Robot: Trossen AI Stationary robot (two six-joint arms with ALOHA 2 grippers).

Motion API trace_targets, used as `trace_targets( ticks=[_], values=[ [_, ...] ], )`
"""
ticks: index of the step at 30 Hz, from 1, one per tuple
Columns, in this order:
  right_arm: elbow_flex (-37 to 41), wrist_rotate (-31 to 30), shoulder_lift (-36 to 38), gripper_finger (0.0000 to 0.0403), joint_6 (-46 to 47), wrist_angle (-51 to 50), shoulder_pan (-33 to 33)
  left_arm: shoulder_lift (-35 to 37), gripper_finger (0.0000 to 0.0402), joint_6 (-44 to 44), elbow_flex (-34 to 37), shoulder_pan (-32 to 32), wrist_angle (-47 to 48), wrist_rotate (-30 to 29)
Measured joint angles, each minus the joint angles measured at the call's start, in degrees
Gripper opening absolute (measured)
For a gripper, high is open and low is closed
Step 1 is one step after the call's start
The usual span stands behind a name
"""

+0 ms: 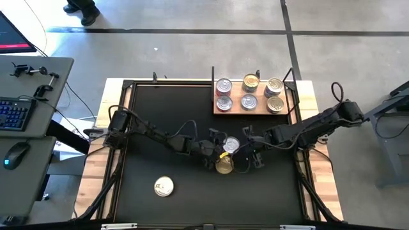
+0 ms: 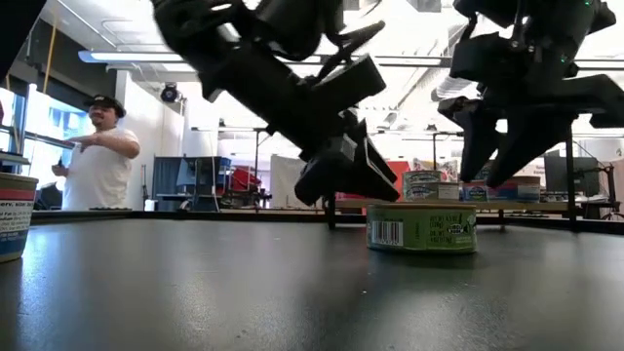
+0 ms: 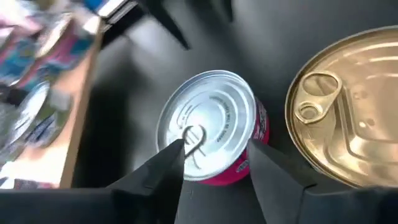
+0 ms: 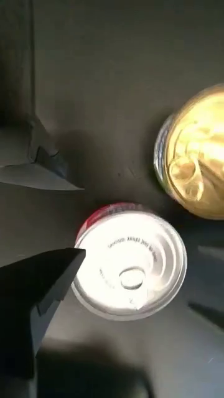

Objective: Stack canned seafood by type on shelf
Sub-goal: Stack the red tuna can on top of the bottom red tuna can on the shelf

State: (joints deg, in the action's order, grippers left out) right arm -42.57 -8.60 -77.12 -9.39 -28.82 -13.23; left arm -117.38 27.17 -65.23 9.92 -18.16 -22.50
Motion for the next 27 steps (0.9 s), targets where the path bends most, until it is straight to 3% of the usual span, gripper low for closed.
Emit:
trace_targets(
  ticks=[5,9,19,27],
  values=[
    [0.0,-1.6,0.0,0.0160,3.1,0.0,-2.9,0.0,0.0133,4.6,-4.0,-3.2,9.1,9.9],
    [0.0,-1.8,0.0,0.0160,4.5,0.0,-4.9,0.0,0.0113,8.6,-4.7,-4.8,11.8,14.5],
    [0.0,-2.1,0.0,0.0160,5.5,1.4,-7.6,-1.5,0.0084,15.0,-4.8,-6.2,11.0,16.0],
    [0.0,-2.1,0.0,0.0160,6.0,2.6,-7.6,-2.0,0.0053,14.6,-4.9,-6.6,10.2,19.4]
  ],
)
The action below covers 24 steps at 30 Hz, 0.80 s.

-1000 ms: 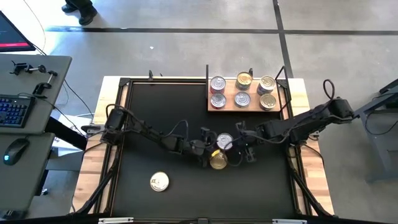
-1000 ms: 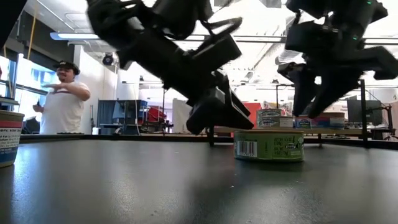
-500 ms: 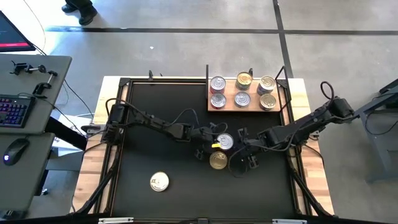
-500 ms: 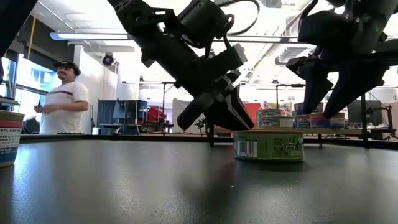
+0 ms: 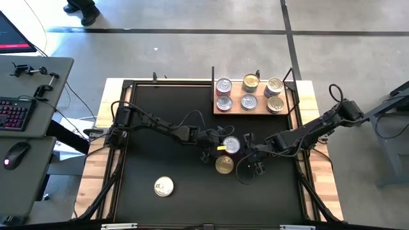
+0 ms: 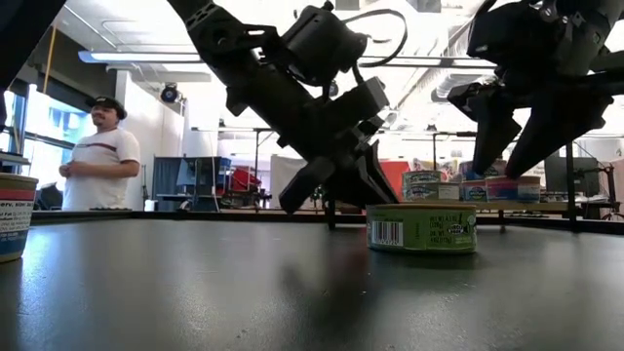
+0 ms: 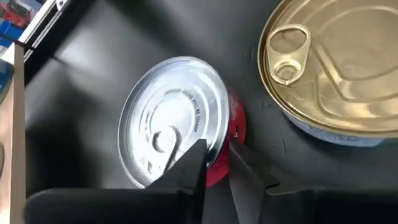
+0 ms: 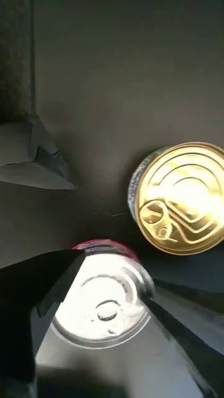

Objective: Stack canned seafood by type on shelf
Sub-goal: Stack the red tuna can on top of the bottom red tuna can on the shelf

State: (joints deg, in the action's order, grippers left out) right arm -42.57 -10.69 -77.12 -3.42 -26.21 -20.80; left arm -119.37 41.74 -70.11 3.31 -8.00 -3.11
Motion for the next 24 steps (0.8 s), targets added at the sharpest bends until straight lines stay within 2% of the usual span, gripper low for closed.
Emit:
trace_targets(
  ticks=[5,9,13,18,24],
  values=[
    [0.0,0.4,0.0,0.0160,3.4,1.4,0.0,-0.1,0.0006,-2.2,-1.5,-0.2,1.2,1.6],
    [0.0,0.5,0.0,0.0168,3.4,2.3,0.7,-0.2,0.0002,-4.8,-2.3,-0.3,1.5,1.6],
    [0.0,-1.4,0.0,0.0196,0.6,2.3,0.7,-0.2,0.0001,-8.4,-3.3,-0.3,1.2,1.5],
    [2.2,-10.4,-0.1,0.0216,-1.5,4.8,-0.1,0.5,0.0001,-13.1,-3.6,-0.3,1.0,0.7],
    [10.4,-20.5,-0.2,0.0216,-7.6,18.1,-2.4,1.6,0.0000,-18.5,-3.6,-0.4,0.9,0.6]
  ],
)
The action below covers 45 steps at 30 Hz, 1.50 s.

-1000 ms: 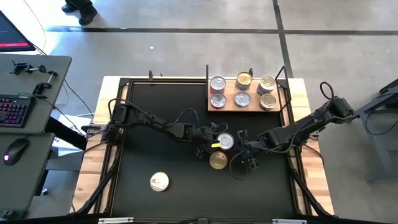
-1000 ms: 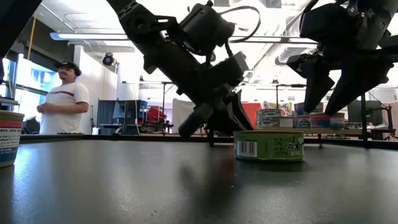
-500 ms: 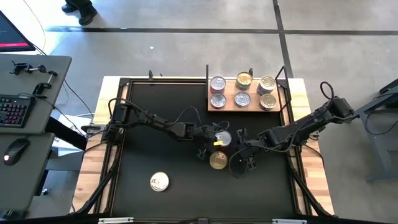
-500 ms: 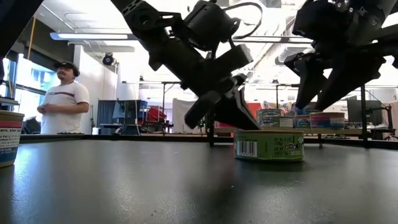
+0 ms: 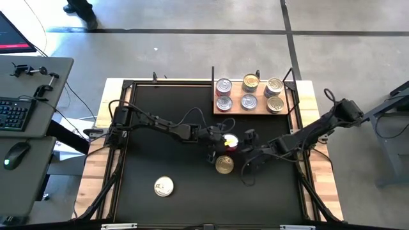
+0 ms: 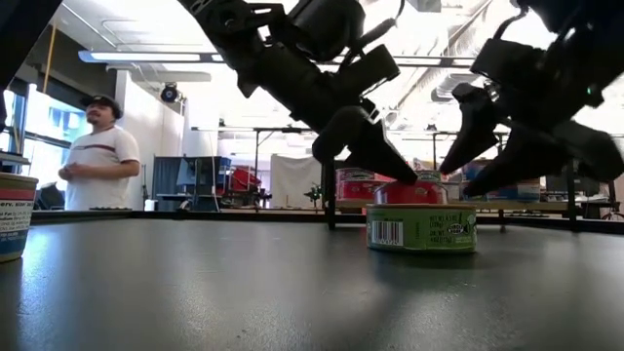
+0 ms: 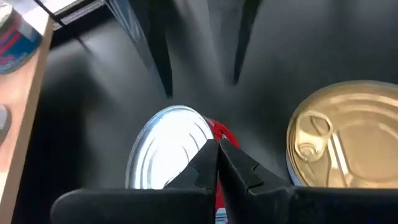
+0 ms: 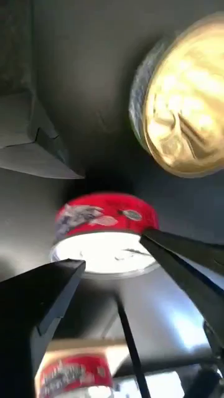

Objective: Stack canned seafood by type on shelf
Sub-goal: Stack the red tuna can on top of the bottom red tuna can on the shelf

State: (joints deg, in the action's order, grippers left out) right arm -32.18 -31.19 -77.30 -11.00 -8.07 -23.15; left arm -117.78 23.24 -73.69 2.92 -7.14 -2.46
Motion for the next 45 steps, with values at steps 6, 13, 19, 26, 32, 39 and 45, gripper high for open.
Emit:
trace_targets(
  ticks=[6,13,19,26,32,39,45],
  values=[
    [7.1,-1.4,0.0,0.0216,-7.7,15.1,-0.1,0.1,0.0000,-2.6,0.0,-0.3,-0.6,0.0],
    [10.0,-2.3,-0.2,0.0216,-13.3,19.7,-0.1,0.1,0.0000,-3.2,0.0,-0.5,-2.3,0.5],
    [10.0,-5.9,-5.0,0.0216,-14.9,25.4,0.8,0.1,0.0000,-3.6,0.0,-0.6,-2.6,0.5],
    [9.8,-7.2,-11.1,0.0210,-13.1,32.0,3.4,0.1,0.0000,-3.6,0.0,-0.6,-2.7,0.5],
    [9.8,-7.3,-12.3,0.0123,-7.3,33.1,4.1,0.9,0.0000,-4.9,-0.1,-0.3,-2.2,-1.9],
    [5.7,-11.3,-8.9,0.0111,-2.7,23.8,2.0,7.6,0.0000,-10.9,-0.1,2.8,14.7,-17.3],
    [-9.4,-20.2,-6.6,0.0111,1.9,-6.2,3.8,13.8,0.0000,-23.7,0.0,7.3,33.1,-33.6]
  ],
)
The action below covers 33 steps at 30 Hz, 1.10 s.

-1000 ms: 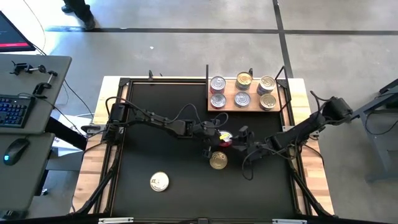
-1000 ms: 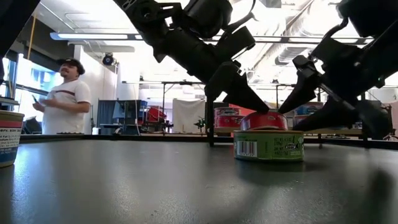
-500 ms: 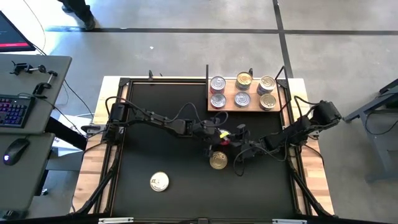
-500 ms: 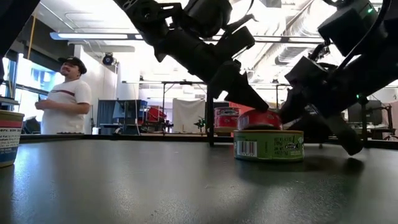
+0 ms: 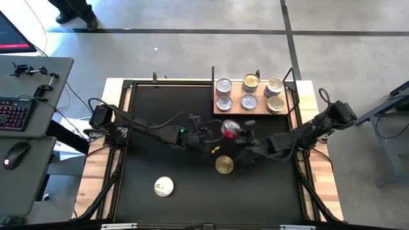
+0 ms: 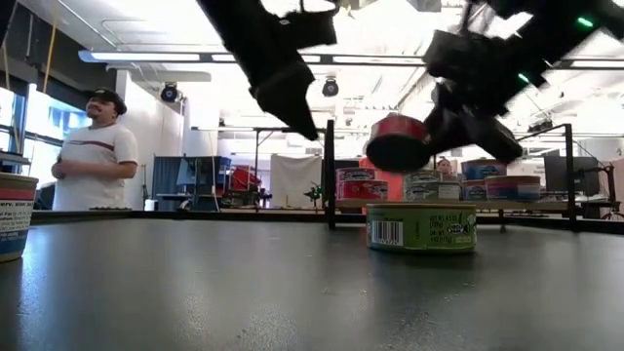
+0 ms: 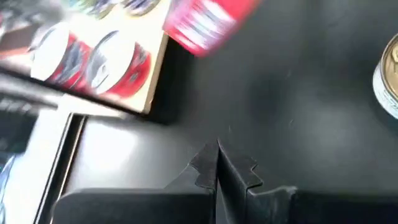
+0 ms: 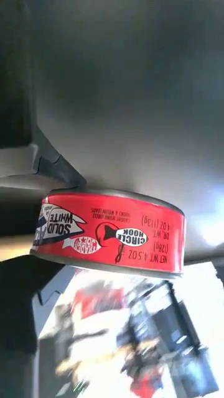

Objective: Stack canned seafood by type on shelf
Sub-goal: Stack the red tuna can on top of the bottom red tuna can on the shelf

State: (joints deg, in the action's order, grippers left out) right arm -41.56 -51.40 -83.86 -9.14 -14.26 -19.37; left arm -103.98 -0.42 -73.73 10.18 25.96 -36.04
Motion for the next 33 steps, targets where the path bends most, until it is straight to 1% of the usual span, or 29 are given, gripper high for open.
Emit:
trace_targets(
  ticks=[2,3,5,8,10,12,15,18,20,24,26,30,33],
  values=[
    [-4.8,-2.2,-0.2,0.0111,-0.1,-9.4,2.5,0.8,0.0000,-4.7,0.0,1.8,3.3,-2.9],
    [-6.7,-2.5,-0.4,0.0111,-1.5,-12.1,4.0,1.0,0.0000,-6.7,0.3,2.7,4.3,-4.3],
    [-8.9,-2.0,-0.7,0.0111,-6.7,-13.2,7.2,1.6,0.0000,-9.8,2.0,4.6,3.5,-7.1],
    [-9.9,-1.2,-0.9,0.0111,-17.5,-9.3,12.5,2.1,0.0000,-14.9,6.6,7.2,1.0,-10.3],
    [-9.7,2.2,-1.3,0.0111,-23.7,-5.6,16.1,2.5,0.0000,-18.7,9.6,8.8,-1.3,-11.6],
    [-9.7,4.6,-2.0,0.0111,-28.2,-3.1,19.2,2.9,0.0000,-22.0,12.1,10.3,-3.8,-12.6],
    [-9.6,4.9,-3.8,0.0111,-34.3,-0.3,23.2,2.8,0.0000,-25.8,14.5,12.5,-6.7,-14.5],
    [-9.6,7.7,-5.7,0.0111,-37.4,1.9,25.9,2.7,0.0000,-26.9,15.8,13.9,-9.9,-15.6],
    [-9.6,8.9,-6.9,0.0111,-38.2,3.0,26.7,2.7,0.0000,-27.4,16.1,14.5,-9.4,-16.0],
    [-9.6,8.6,-8.8,0.0111,-38.3,5.7,27.6,2.7,0.0000,-27.5,16.0,15.0,-10.1,-16.3],
    [-9.6,8.1,-9.6,0.0134,-38.3,6.4,27.7,2.7,0.0000,-27.5,16.0,15.0,-10.1,-16.3],
    [-9.6,9.4,-9.8,0.0206,-37.6,5.8,27.6,2.7,0.0000,-27.4,16.0,15.0,-10.3,-16.3],
    [-9.8,10.0,-9.3,0.0238,-37.1,5.4,27.6,2.7,0.0000,-27.0,16.0,15.0,-10.8,-16.3]
  ],
)
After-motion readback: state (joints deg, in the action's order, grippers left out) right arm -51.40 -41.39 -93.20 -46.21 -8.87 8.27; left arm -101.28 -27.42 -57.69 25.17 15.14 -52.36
